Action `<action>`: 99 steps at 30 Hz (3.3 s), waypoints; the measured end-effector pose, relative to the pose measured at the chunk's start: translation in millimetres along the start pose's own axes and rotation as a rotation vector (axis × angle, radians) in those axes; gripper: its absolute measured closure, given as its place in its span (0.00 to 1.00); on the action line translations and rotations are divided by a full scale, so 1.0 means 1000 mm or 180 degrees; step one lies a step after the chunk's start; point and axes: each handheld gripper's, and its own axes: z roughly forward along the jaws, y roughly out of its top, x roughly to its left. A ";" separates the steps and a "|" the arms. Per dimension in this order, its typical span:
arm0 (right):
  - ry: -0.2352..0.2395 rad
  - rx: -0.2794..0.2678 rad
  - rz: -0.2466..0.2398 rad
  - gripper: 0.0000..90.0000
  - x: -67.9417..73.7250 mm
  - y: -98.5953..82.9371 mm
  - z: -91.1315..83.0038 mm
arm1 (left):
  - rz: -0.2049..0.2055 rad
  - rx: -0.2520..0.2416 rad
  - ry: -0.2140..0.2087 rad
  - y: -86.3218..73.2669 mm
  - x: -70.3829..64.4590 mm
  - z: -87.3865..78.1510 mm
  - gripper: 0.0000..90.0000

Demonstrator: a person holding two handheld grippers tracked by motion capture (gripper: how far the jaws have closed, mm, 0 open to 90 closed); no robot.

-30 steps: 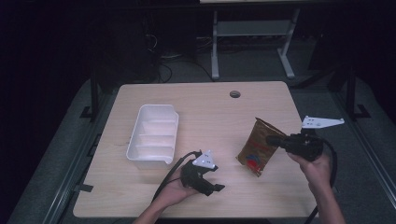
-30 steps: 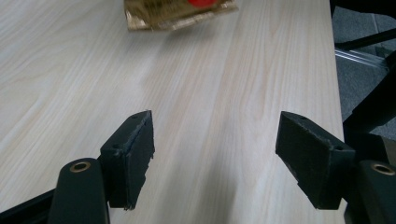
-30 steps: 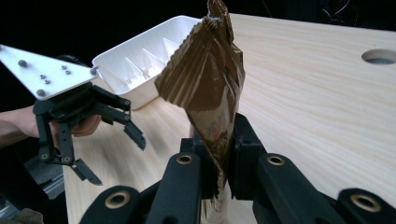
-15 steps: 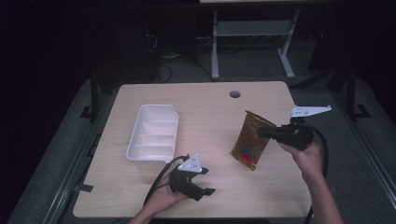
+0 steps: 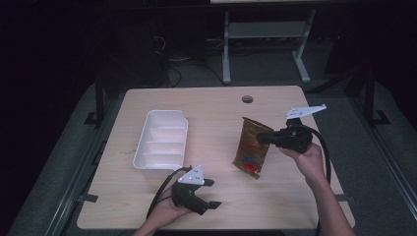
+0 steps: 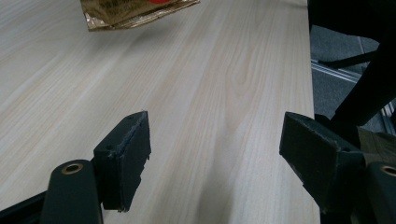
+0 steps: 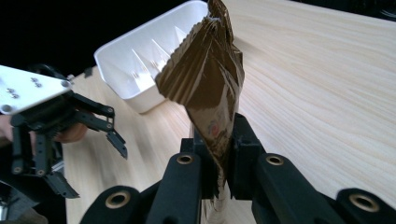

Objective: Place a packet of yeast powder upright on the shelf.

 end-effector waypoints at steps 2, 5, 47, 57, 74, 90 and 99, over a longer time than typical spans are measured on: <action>0.0005 0.0036 -0.0023 0.93 0.001 0.003 0.005 | -0.0001 -0.0005 0.0014 -0.001 0.000 -0.001 0.27; 0.0036 0.0054 -0.0037 0.93 0.003 0.007 0.012 | 0.0010 -0.0049 0.0037 -0.001 0.000 -0.002 0.27; 0.0389 0.0032 -0.0319 0.93 0.025 0.080 0.085 | 0.0148 -0.0002 0.0101 -0.005 -0.002 0.000 0.26; 0.0403 0.0017 -0.0386 0.93 0.031 0.095 0.096 | 0.0159 -0.0028 0.0092 -0.004 -0.004 -0.001 0.26; 0.0455 0.0058 -0.0481 0.93 0.041 0.114 0.115 | 0.0144 -0.0049 0.0100 -0.005 -0.002 -0.002 0.26; 0.0567 0.0088 -0.0632 0.93 0.058 0.132 0.143 | 0.0169 -0.0041 0.0096 -0.005 -0.002 -0.003 0.25; 0.0658 0.0128 -0.0666 0.93 0.066 0.142 0.162 | 0.0153 -0.0080 0.0110 -0.004 -0.002 -0.006 0.25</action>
